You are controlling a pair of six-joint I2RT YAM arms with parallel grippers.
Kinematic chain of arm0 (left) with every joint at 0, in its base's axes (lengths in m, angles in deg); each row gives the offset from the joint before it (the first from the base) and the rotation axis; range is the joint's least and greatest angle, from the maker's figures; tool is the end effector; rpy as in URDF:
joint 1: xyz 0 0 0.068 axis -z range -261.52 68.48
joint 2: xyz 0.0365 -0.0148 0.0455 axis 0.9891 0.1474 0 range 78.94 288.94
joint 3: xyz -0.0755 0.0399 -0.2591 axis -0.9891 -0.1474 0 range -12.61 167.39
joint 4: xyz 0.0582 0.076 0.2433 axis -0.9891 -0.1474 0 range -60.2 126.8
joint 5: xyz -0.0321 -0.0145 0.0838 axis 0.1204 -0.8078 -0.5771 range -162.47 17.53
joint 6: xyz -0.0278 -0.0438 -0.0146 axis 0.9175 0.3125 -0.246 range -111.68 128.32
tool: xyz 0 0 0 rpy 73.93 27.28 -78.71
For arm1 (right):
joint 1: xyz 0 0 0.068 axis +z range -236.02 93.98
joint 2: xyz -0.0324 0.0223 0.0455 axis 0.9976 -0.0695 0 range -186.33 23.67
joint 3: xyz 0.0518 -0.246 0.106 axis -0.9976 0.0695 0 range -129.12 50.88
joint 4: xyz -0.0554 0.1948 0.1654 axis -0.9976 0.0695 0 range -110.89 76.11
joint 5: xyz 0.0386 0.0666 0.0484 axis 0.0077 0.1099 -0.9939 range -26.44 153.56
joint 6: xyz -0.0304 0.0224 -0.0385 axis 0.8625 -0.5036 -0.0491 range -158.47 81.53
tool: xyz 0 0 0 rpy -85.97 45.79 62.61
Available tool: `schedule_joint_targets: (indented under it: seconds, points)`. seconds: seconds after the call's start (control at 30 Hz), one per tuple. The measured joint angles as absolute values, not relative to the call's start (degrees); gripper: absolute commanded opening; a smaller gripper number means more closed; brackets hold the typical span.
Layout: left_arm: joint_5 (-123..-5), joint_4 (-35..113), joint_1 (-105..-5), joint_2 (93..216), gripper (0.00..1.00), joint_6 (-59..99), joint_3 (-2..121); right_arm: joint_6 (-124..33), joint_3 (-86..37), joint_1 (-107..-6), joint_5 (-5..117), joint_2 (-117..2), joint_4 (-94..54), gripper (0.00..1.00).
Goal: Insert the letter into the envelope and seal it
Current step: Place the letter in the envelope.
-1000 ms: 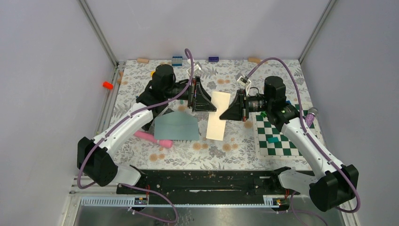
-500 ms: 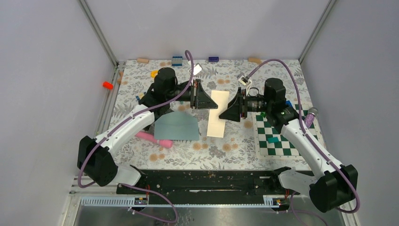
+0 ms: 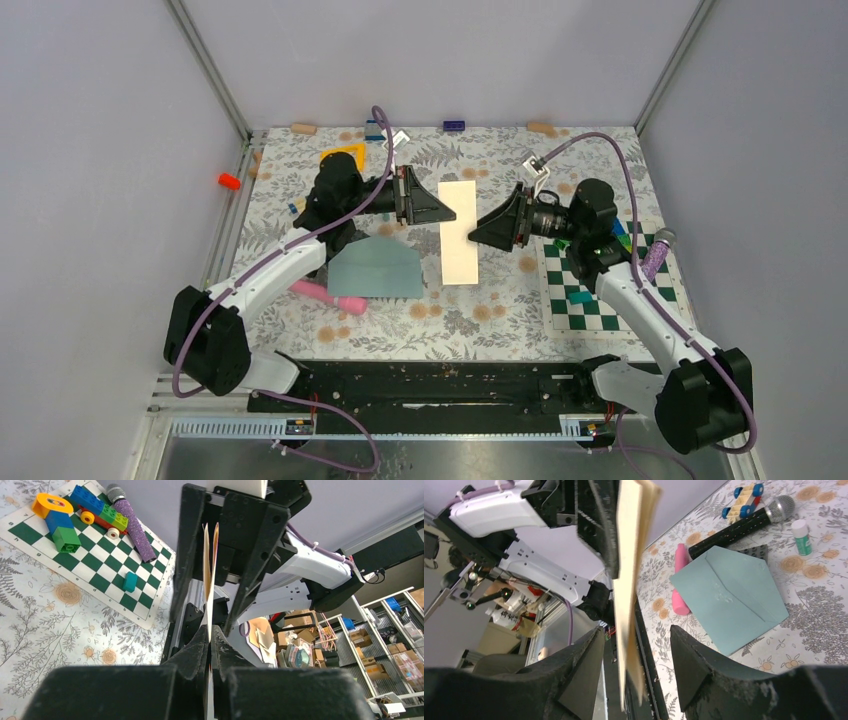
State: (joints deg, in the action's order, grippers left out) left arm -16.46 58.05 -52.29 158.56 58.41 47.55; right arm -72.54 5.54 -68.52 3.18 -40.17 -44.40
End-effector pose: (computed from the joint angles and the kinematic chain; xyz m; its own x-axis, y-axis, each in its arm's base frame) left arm 0.2624 -0.1807 0.3511 -0.7466 -0.0735 -0.6612 0.6601 0.0417 -0.7500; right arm 0.2256 0.1036 0.3376 -0.4769 0.1399 -0.8678 -0.8540 0.1599 0.4951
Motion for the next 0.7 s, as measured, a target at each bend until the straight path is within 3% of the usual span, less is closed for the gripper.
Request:
schedule_joint_targets:
  seconds: [0.17, 0.3, 0.4, 0.7]
  points:
    - [-16.33, 61.5, -52.29, 158.56, 0.0, 60.46, 47.36, -75.71, 6.57, -68.54, 4.56, -42.15, -48.48, 0.56]
    - [-16.33, 62.58, -52.29, 158.56, 0.0, 61.12, 47.25, -78.42, 6.74, -68.56, 3.97, -43.25, -51.22, 0.35]
    - [-16.35, 62.82, -52.29, 158.56, 0.0, 61.18, 47.23, -79.9, 6.81, -68.56, 3.27, -43.25, -53.18, 0.28]
    - [-16.35, 63.43, -52.29, 158.56, 0.0, 61.18, 46.85, -84.6, 7.79, -68.56, 0.63, -43.25, -59.17, 0.39]
